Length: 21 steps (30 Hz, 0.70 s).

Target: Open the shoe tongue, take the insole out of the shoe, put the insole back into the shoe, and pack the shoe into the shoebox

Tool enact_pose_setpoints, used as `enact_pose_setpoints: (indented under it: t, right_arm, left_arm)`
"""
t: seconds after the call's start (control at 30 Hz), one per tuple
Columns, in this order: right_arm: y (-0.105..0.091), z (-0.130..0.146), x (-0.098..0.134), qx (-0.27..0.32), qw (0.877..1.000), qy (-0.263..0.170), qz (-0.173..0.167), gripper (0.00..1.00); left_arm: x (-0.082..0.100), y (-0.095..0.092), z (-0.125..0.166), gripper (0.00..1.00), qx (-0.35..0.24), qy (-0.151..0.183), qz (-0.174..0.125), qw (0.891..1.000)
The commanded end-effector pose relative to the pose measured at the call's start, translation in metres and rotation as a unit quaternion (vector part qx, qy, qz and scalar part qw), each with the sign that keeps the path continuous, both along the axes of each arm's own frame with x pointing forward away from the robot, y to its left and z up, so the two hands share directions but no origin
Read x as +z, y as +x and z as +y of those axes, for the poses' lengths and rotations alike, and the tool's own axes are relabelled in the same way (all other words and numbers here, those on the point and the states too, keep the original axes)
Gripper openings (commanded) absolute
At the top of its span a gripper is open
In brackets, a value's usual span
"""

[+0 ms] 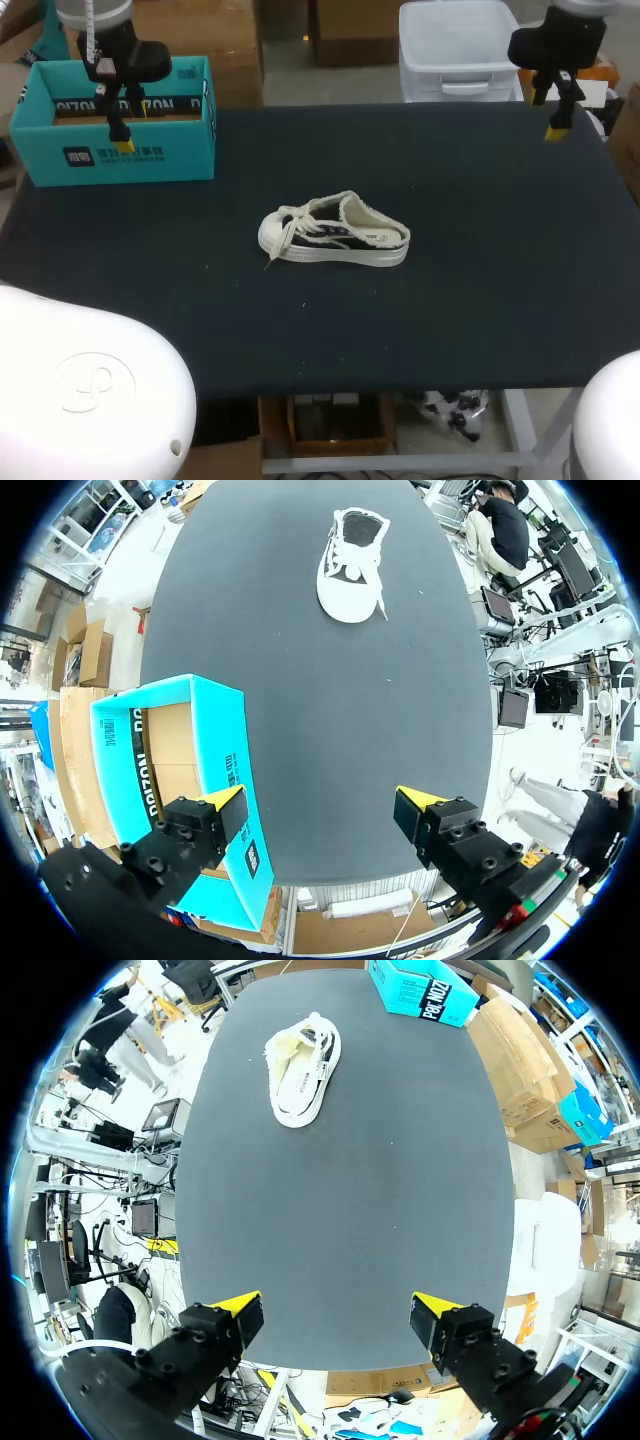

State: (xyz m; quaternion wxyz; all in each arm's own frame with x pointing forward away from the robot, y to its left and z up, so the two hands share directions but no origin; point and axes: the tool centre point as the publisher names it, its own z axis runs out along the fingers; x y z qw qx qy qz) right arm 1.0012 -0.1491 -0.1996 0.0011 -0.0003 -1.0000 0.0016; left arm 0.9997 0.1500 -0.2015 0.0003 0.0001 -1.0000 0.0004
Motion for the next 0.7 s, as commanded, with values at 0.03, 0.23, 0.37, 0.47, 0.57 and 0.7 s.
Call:
enact_pose_setpoints:
  t: [0.03, 0.23, 0.37, 0.47, 0.57, 0.7]
  right_arm:
    - [0.002, 0.000, -0.001, 0.002, 1.000, 0.009, 0.000, 1.00]
    - [0.006, 0.020, -0.020, 0.013, 0.997, 0.071, -0.025, 1.00]
    - [0.000, 0.038, -0.036, 0.016, 0.993, 0.109, -0.033, 1.00]
    - [-0.007, 0.049, -0.047, 0.005, 0.989, 0.138, -0.046, 1.00]
    - [-0.014, 0.065, -0.059, 0.002, 0.986, 0.160, -0.054, 1.00]
    - [-0.019, 0.080, -0.068, -0.006, 0.976, 0.209, -0.062, 1.00]
  left_arm:
    - [0.000, -0.008, 0.001, 1.00, 0.003, -0.011, 0.009, 1.000]
    - [-0.002, -0.029, -0.015, 1.00, 0.034, -0.012, 0.022, 0.999]
    - [-0.001, -0.040, -0.029, 1.00, 0.096, -0.007, 0.018, 0.995]
    - [-0.003, -0.050, -0.042, 1.00, 0.159, -0.026, 0.010, 0.987]
    - [-0.007, -0.056, -0.051, 1.00, 0.232, -0.059, 0.032, 0.970]
    - [-0.011, -0.057, -0.057, 1.00, 0.271, -0.046, 0.023, 0.961]
